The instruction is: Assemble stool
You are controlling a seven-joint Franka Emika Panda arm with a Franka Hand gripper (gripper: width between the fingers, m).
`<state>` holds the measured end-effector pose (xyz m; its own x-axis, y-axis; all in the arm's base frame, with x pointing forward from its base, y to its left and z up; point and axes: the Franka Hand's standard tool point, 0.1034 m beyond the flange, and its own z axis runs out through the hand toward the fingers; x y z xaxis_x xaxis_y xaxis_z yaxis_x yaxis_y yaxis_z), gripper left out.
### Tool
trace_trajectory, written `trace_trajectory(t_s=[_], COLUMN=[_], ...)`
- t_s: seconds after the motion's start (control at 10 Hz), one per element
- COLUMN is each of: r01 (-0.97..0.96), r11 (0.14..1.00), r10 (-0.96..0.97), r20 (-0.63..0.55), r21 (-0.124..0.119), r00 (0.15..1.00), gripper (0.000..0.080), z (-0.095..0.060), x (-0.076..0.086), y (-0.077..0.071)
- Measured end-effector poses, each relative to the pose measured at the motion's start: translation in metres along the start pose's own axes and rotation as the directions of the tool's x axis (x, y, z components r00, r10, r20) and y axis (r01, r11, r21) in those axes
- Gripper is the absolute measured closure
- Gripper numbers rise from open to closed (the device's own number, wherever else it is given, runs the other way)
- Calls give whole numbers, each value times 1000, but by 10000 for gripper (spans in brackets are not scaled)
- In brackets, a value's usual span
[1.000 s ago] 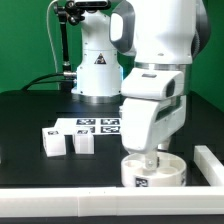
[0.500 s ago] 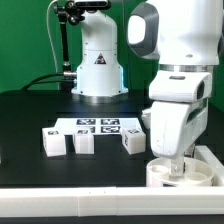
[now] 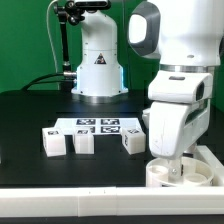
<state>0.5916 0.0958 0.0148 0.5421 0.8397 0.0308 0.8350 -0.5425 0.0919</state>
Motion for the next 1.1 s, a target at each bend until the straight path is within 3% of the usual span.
trace_trajectory(t_s=[0.1,0.2,0.4,0.7,0.9,1.1], r01=[-2,-11,-24,-133,-242,-241], r11=[1000,1000,1000,991,970,970], r10=[2,11,24,133,242,241], r20=[1,-2,-8,-15,-3,-10], r21=[-2,-8,-19,-32,-25,-26], r00=[1000,1000,1000,991,970,970], gripper=[270,173,151,151,151,151], z=[-7,-20,-40,-64,-67,-65], x=[1,3,0,-27,-50,-56], y=[1,2,2,-12,-33,-38])
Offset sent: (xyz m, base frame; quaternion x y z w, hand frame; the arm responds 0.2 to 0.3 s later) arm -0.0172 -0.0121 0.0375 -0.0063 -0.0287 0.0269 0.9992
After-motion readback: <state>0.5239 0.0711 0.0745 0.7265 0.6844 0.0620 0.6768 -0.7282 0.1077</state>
